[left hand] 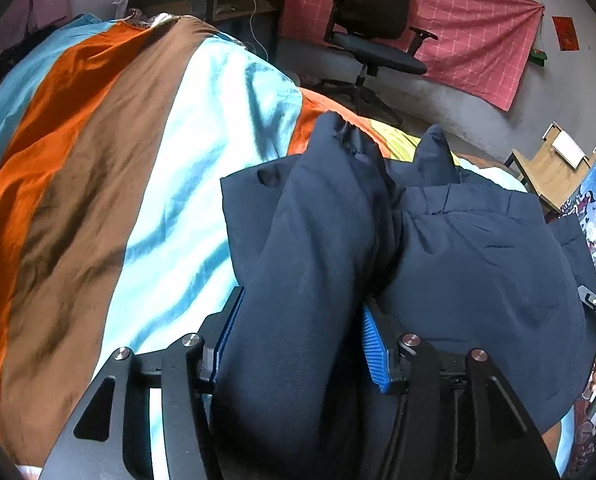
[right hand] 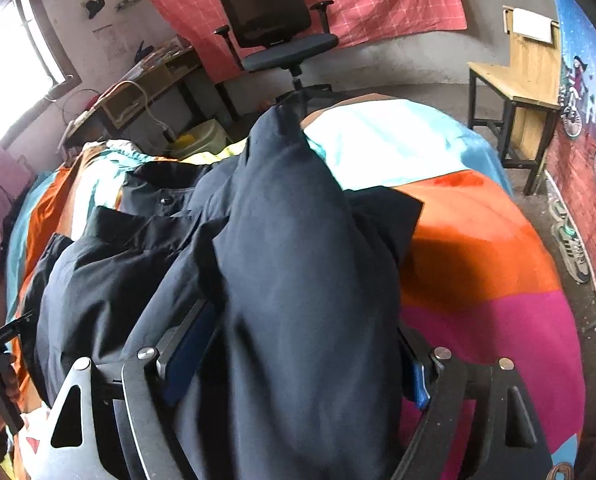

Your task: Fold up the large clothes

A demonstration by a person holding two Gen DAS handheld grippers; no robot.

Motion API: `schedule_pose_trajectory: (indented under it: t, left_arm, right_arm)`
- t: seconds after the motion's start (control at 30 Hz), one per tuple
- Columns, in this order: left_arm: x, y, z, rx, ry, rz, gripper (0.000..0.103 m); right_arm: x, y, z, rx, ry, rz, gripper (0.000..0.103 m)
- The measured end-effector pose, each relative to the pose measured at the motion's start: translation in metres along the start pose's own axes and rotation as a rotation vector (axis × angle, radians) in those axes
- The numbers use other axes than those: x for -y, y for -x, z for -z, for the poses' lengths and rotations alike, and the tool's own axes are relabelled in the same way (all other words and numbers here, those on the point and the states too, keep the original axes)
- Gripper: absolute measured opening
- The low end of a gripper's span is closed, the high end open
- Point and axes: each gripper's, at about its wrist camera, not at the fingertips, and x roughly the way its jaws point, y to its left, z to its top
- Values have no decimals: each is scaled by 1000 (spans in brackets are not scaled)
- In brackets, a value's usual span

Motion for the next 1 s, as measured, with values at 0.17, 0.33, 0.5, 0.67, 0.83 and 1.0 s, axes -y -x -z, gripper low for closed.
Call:
schedule_pose_trajectory:
  t: [0.17,0.33,0.5,0.67,0.83,1.0]
  left_arm:
    - [-3,3,2,12,-3,4,54]
    - [-2,4,-1,37,-8,-7,55]
    - [1,5,-7,55,-11,-11,55]
    - [1,4,-10,78,-22,13,55]
    - [-5,11,-12,107,13,32,55]
    - [-7,34,-4,156,30,27,70]
  right_arm:
    - [6,2,-1,6,-19,9,82]
    - [7,5,-1,28,-11,44,83]
    - [-1,7,-12,51,19,64,83]
    - [-10,10,-17,67,68,63,83]
    - [-15,9,-20,72,67,81,83]
    - [-26,41,-8,210,117,118,95]
